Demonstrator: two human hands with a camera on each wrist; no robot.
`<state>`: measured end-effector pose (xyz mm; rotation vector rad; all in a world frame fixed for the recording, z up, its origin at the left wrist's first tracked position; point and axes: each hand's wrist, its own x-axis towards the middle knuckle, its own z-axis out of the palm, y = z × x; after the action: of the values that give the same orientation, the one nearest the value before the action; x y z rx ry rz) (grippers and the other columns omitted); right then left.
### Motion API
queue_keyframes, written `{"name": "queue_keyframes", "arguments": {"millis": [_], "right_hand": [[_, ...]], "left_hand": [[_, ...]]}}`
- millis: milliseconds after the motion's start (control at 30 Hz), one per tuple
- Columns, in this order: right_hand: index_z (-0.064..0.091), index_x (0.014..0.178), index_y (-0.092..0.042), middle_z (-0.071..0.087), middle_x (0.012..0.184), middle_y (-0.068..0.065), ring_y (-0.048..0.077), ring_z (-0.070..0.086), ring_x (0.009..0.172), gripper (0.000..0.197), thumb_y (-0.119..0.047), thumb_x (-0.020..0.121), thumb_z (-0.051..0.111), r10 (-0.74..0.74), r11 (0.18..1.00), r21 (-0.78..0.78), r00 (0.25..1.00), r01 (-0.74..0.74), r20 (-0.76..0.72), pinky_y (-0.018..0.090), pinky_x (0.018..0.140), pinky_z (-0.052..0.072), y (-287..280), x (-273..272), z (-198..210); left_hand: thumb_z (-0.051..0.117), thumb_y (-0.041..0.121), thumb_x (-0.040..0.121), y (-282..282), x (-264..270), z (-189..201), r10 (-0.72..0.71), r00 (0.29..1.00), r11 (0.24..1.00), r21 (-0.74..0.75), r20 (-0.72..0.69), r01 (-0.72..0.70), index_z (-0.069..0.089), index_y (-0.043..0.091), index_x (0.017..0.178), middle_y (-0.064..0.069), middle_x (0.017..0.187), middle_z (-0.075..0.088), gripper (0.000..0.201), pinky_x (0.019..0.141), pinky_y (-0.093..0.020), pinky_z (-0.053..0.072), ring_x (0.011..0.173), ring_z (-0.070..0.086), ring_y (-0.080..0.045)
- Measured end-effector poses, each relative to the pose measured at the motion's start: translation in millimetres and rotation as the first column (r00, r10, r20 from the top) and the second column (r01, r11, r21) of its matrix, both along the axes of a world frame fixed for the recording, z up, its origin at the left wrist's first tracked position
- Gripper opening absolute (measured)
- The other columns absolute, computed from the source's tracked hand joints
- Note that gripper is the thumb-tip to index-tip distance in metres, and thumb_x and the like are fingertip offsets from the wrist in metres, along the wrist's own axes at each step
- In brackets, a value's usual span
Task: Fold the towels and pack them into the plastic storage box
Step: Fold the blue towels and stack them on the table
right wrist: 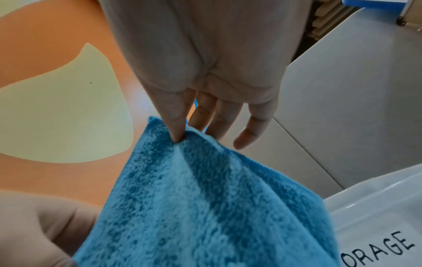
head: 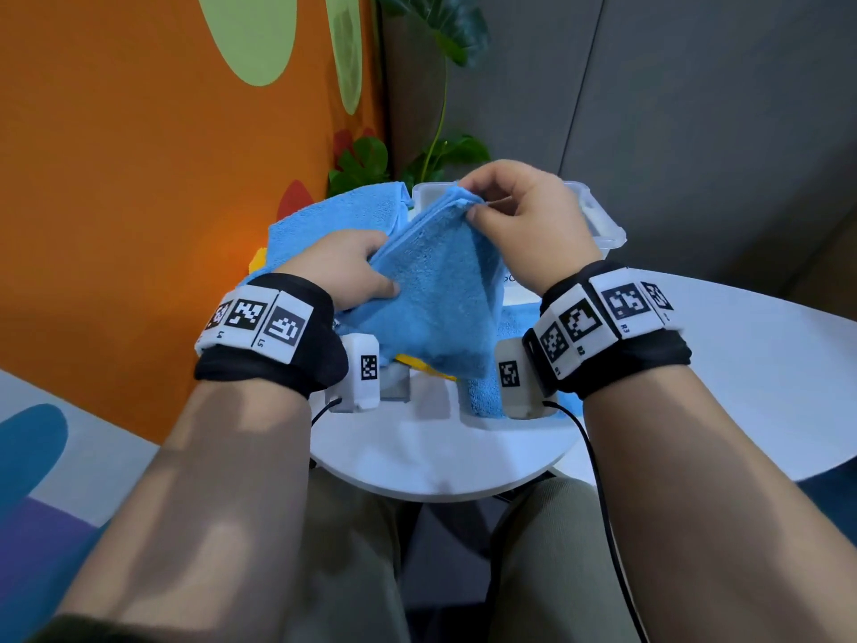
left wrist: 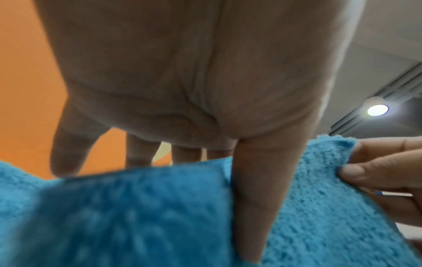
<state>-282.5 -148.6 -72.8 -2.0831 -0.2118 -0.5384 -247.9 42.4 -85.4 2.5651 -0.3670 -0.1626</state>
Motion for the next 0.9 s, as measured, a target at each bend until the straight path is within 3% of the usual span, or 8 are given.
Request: {"name": "queue_keyframes", "arguments": {"millis": [167, 300, 433, 567, 633, 700, 800, 900], "right_hand": [[0.051, 0.090, -0.023, 0.053, 0.077, -0.014, 0.000, 0.052, 0.070, 0.016, -0.009, 0.086, 0.058, -0.201, 0.977, 0.085, 0.977, 0.196, 0.063, 0.007, 0.064, 0.041, -9, 1, -2], [0.049, 0.081, -0.022, 0.056, 0.083, -0.007, 0.005, 0.050, 0.073, 0.019, -0.005, 0.088, 0.048, -0.258, 0.964, 0.074, 0.965, 0.254, 0.050, 0.007, 0.062, 0.038, -13, 3, -10], [0.053, 0.073, -0.031, 0.053, 0.088, -0.002, 0.000, 0.039, 0.060, 0.032, -0.004, 0.086, 0.041, -0.287, 0.956, 0.052, 0.958, 0.287, -0.016, 0.014, 0.055, 0.029, -14, 11, -20], [0.062, 0.090, -0.033, 0.052, 0.096, 0.001, -0.002, 0.041, 0.067, 0.026, -0.014, 0.093, 0.045, -0.276, 0.957, 0.082, 0.961, 0.277, -0.028, 0.017, 0.065, 0.038, -15, 13, -23], [0.062, 0.106, -0.032, 0.051, 0.109, -0.001, 0.006, 0.054, 0.088, 0.023, -0.018, 0.092, 0.051, -0.257, 0.963, 0.068, 0.965, 0.260, -0.045, 0.030, 0.087, 0.047, -15, 11, -24], [0.057, 0.121, -0.029, 0.045, 0.119, -0.004, 0.015, 0.054, 0.109, 0.035, -0.017, 0.088, 0.058, -0.230, 0.972, 0.017, 0.970, 0.232, -0.079, 0.034, 0.103, 0.042, -15, 9, -23], [0.050, 0.131, -0.030, 0.041, 0.124, -0.003, 0.014, 0.052, 0.114, 0.053, -0.010, 0.083, 0.062, -0.198, 0.980, 0.008, 0.974, 0.200, -0.107, 0.033, 0.106, 0.040, -14, 8, -25], [0.047, 0.122, -0.035, 0.051, 0.123, -0.001, 0.016, 0.059, 0.105, 0.052, -0.011, 0.080, 0.065, -0.226, 0.969, 0.081, 0.970, 0.233, -0.088, 0.038, 0.096, 0.049, -14, 9, -29]], "left_hand": [[0.065, 0.023, 0.089, 7, 6, -2, 0.087, 0.992, 0.996, -0.010, 0.090, -0.086, 0.057, 0.016, 0.094, -0.001, 0.084, 0.055, 0.012, 0.055, -0.027, 0.034, 0.080, 0.051, -0.022], [0.068, 0.031, 0.087, 11, 11, -1, 0.269, 0.947, 0.944, -0.243, 0.175, -0.223, 0.056, 0.017, 0.110, -0.001, 0.104, 0.055, 0.029, 0.075, -0.029, 0.038, 0.092, 0.052, -0.021], [0.070, 0.032, 0.084, 10, 14, 1, 0.352, 0.922, 0.828, -0.514, 0.162, -0.226, 0.047, 0.025, 0.108, -0.005, 0.109, 0.062, 0.034, 0.084, -0.039, 0.051, 0.097, 0.062, -0.022], [0.066, 0.036, 0.079, 6, 9, 5, 0.353, 0.920, 0.758, -0.628, 0.168, -0.176, 0.039, 0.033, 0.102, -0.008, 0.103, 0.066, 0.036, 0.082, -0.050, 0.054, 0.091, 0.067, -0.024], [0.065, 0.033, 0.081, 4, 8, 4, 0.350, 0.918, 0.739, -0.658, 0.186, -0.148, 0.039, 0.035, 0.100, -0.008, 0.102, 0.067, 0.033, 0.081, -0.051, 0.054, 0.090, 0.068, -0.023], [0.065, 0.030, 0.083, 2, 8, 4, 0.352, 0.913, 0.718, -0.685, 0.205, -0.123, 0.039, 0.036, 0.100, -0.007, 0.098, 0.069, 0.031, 0.081, -0.051, 0.054, 0.088, 0.068, -0.022], [0.064, 0.027, 0.085, 0, 9, 3, 0.364, 0.897, 0.692, -0.718, 0.249, -0.081, 0.038, 0.034, 0.100, -0.011, 0.094, 0.069, 0.031, 0.078, -0.050, 0.054, 0.084, 0.067, -0.026], [0.062, 0.024, 0.086, -1, 10, 1, 0.374, 0.879, 0.673, -0.738, 0.296, -0.038, 0.031, 0.034, 0.091, -0.009, 0.073, 0.057, 0.033, 0.063, -0.043, 0.048, 0.063, 0.053, -0.026]]}}
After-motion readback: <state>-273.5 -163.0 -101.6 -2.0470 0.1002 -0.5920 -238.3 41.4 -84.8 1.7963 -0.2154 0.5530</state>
